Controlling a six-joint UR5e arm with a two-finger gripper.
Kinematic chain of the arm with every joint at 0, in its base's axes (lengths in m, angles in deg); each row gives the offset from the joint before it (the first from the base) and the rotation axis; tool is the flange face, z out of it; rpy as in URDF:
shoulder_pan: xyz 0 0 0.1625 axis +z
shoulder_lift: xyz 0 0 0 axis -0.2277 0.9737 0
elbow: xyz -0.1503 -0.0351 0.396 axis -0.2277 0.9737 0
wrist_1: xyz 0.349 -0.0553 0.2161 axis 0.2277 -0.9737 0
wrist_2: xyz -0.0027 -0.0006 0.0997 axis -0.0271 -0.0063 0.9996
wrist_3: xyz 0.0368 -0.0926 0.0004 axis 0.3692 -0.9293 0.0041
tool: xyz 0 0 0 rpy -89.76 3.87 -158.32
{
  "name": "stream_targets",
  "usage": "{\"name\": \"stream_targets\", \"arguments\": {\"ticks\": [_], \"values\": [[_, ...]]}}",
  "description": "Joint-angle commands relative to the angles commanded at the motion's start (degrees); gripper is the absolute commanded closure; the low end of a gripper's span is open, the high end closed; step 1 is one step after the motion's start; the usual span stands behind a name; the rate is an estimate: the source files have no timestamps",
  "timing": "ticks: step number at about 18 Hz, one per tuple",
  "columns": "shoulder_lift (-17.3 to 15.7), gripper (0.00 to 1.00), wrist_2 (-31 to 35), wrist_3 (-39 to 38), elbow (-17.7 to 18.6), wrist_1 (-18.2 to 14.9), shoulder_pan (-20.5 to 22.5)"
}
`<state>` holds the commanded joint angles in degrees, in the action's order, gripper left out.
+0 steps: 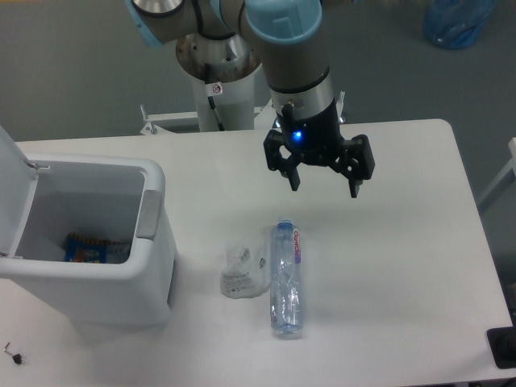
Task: Place the trash in the trash can
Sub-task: 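Move the gripper down toward the crumpled plastic bag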
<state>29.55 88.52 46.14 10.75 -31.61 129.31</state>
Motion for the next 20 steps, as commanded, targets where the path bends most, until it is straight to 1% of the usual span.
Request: {"name": "stream_targets", "arguments": {"ticks": [5,6,7,8,9,10,11,12,14,15,16,17,19,20], "values": [[0.61,0.00,-0.35,-0.79,0.17,0.18,-0.44],[0.79,0.00,-0.44,-0.79,0.70,0.44,-0.53],[1.31,0.00,-0.53,-0.88,1.14,1.48,-0.53],[1.67,0.00,-0.70,-0.79,1.93,3.41,-0.61],[1.67,0.00,-0.88,-1.14,3.76,5.08,-0.70],[1.58,0.00,-1.05,-2.80,5.26,6.66,-0.70],[1.58,0.00,-1.32,-5.16,6.06,7.55,-0.79],[1.76,0.00,-1.75,-6.84,6.15,7.56,-1.05],[1.85,0.00,-2.02,-7.82,6.76,7.30,-1.23],[1.93,0.00,-2.80,-8.17,7.72,6.95,-1.84],[1.93,0.00,-3.68,-8.43,9.56,7.47,-2.11],[2.11,0.00,-4.56,-8.35,10.28,7.47,-2.11],[3.77,0.00,-7.55,-8.00,11.33,7.47,-2.63],[4.82,0.00,-7.82,-7.74,11.42,7.56,-2.90]]}}
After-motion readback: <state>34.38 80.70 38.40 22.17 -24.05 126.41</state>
